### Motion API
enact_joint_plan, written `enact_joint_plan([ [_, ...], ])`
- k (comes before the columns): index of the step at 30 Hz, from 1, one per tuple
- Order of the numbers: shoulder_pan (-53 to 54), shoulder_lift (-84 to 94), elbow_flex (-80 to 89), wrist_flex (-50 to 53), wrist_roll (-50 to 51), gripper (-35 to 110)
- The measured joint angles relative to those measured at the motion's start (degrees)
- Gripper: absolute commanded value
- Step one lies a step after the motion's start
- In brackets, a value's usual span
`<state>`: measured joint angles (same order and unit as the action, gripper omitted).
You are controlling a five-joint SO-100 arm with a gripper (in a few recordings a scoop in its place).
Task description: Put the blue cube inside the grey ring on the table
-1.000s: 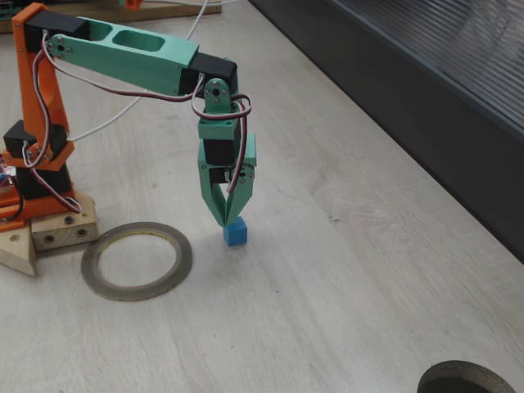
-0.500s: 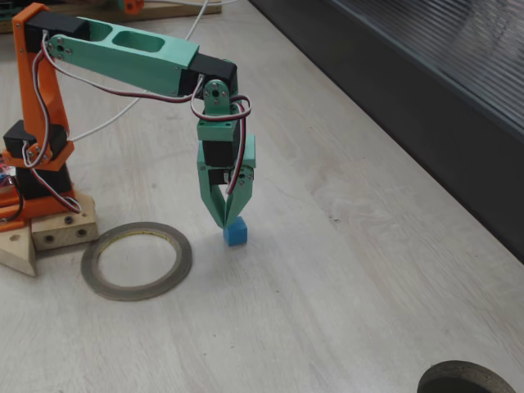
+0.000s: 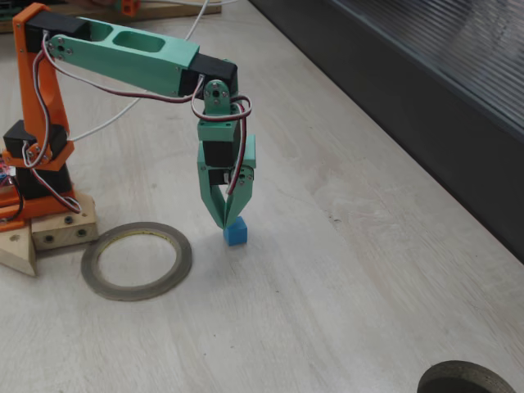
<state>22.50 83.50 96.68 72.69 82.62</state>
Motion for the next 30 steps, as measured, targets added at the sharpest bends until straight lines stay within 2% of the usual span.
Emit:
enact_joint_plan([
  [17,0.0,0.0,-0.18,0.0,0.0,4],
  [27,0.0,0.0,-0.18,0.18,0.0,29],
  [30,0.0,0.0,-0.26,3.34,0.0,33],
])
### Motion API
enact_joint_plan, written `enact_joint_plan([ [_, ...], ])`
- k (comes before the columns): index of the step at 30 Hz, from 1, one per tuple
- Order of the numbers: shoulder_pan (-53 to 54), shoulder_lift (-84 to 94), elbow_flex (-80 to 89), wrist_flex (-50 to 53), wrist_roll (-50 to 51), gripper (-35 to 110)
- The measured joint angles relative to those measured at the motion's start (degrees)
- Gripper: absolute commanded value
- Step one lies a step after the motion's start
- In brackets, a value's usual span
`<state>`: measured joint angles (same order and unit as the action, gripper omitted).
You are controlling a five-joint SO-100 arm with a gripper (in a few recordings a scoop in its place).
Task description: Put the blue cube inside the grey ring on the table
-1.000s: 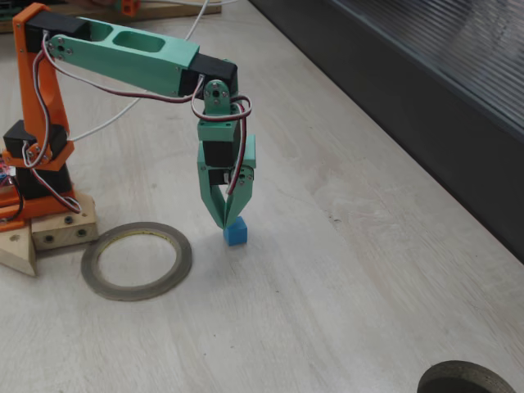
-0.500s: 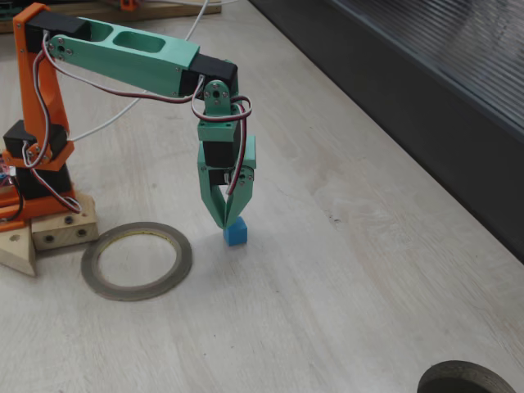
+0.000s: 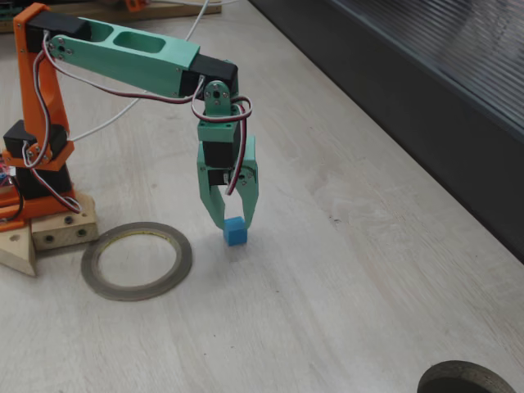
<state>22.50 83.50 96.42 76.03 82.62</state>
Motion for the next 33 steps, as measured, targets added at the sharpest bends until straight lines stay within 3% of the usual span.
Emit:
enact_joint_plan([
  [5,0.0,0.0,0.0,5.01,0.0,39],
  [33,0.09,-5.89,-0.18,5.27,0.0,41],
])
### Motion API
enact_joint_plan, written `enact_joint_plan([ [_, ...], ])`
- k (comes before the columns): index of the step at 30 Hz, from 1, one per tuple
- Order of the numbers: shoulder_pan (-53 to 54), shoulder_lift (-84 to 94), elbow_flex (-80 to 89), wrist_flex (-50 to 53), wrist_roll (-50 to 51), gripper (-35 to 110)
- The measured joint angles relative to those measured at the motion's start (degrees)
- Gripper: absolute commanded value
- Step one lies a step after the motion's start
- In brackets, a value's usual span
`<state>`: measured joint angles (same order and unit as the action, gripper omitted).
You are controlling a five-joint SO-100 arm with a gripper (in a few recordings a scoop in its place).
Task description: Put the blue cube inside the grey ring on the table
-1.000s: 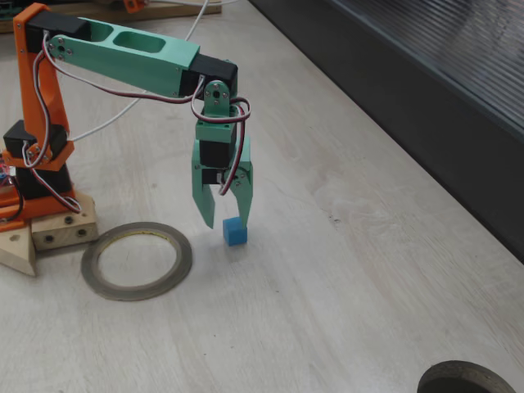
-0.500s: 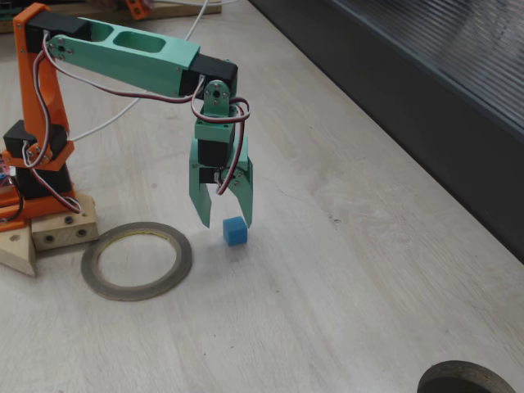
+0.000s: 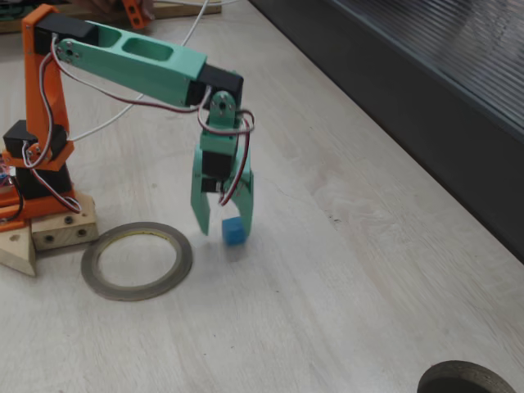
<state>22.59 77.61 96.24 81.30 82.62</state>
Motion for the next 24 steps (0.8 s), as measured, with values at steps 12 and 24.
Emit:
enact_joint_plan([
  [12,-0.09,-0.7,-0.18,0.18,0.0,40],
  [24,-0.09,-0.7,-0.18,0.18,0.0,40],
])
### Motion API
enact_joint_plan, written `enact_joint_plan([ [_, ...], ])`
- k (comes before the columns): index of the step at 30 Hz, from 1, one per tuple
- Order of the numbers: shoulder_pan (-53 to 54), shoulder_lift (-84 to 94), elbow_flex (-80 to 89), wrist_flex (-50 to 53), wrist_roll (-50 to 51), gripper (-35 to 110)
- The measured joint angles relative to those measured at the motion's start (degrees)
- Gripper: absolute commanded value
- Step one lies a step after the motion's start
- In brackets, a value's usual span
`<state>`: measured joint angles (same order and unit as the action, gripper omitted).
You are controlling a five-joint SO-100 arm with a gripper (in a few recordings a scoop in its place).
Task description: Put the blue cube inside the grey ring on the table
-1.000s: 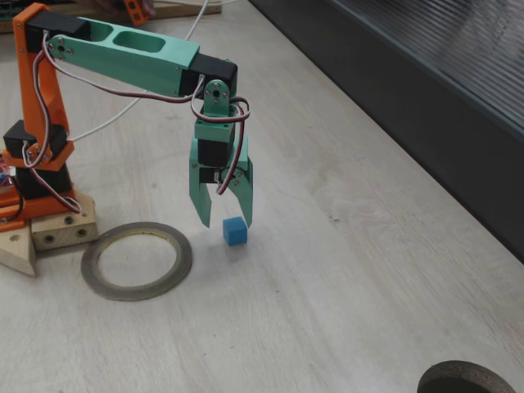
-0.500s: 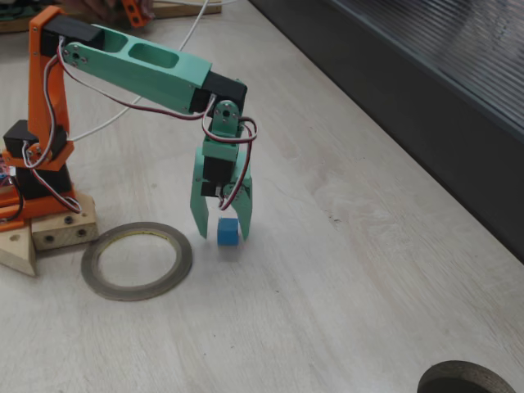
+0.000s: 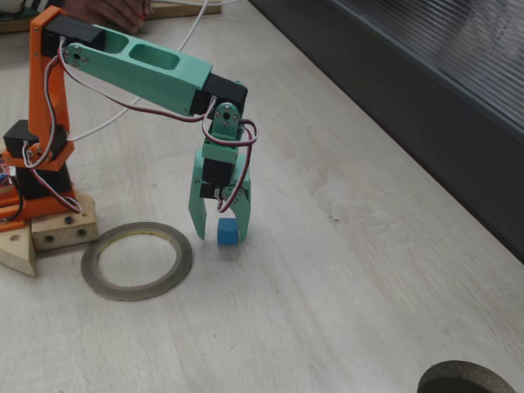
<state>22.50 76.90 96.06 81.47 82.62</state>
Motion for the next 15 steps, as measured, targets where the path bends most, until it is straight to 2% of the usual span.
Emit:
enact_joint_plan([
  [3,0.0,0.0,0.0,0.0,0.0,38],
  [9,0.0,0.0,0.0,-0.18,0.0,21],
  [15,0.0,0.0,0.0,-0.18,0.0,19],
])
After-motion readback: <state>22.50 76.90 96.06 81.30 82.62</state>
